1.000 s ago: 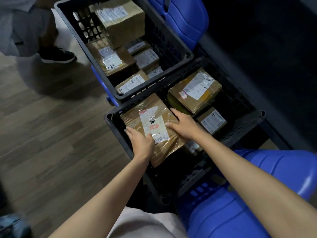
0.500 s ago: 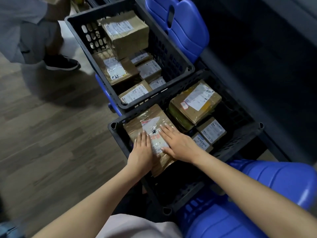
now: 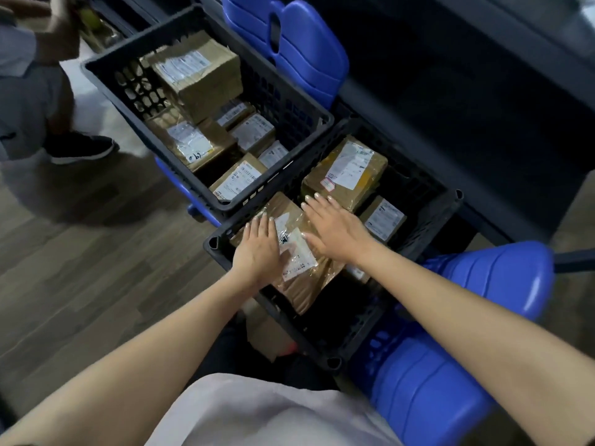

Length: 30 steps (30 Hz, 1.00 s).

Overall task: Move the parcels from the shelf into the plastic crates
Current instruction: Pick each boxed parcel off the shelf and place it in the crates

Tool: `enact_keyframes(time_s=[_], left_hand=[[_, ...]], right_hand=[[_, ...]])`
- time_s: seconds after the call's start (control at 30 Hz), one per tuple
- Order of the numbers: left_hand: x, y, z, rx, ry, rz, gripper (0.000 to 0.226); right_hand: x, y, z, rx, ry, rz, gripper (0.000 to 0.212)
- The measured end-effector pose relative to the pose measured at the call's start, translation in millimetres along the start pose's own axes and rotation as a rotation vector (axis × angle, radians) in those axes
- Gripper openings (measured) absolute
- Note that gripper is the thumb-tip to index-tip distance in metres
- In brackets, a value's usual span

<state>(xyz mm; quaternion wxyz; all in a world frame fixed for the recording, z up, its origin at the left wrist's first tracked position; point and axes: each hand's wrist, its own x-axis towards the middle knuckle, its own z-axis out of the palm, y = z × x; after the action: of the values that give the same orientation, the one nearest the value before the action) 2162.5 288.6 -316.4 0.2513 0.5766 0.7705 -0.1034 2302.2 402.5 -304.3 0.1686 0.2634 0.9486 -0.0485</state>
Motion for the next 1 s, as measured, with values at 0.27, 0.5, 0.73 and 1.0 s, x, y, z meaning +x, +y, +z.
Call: enact_keyframes(time_s=[0.27, 0.5, 0.73, 1.0], left_hand=[[55, -52, -118, 0.130, 0.240, 0.274, 0.078], [82, -89, -241, 0.318, 0.432, 0.571, 0.082], [95, -70, -313, 0.418, 0.460, 0.757, 0.085], [113, -19, -360, 0.396, 0.535, 0.798, 0.086]], right_hand=[[29, 1, -82, 0.121, 0.227, 0.388, 0.067], [48, -8, -164, 0.201, 0.395, 0.766, 0.070], [58, 1, -216, 0.229, 0.449, 0.936, 0.074], [51, 52, -258, 0.145, 0.459, 1.007, 0.078]])
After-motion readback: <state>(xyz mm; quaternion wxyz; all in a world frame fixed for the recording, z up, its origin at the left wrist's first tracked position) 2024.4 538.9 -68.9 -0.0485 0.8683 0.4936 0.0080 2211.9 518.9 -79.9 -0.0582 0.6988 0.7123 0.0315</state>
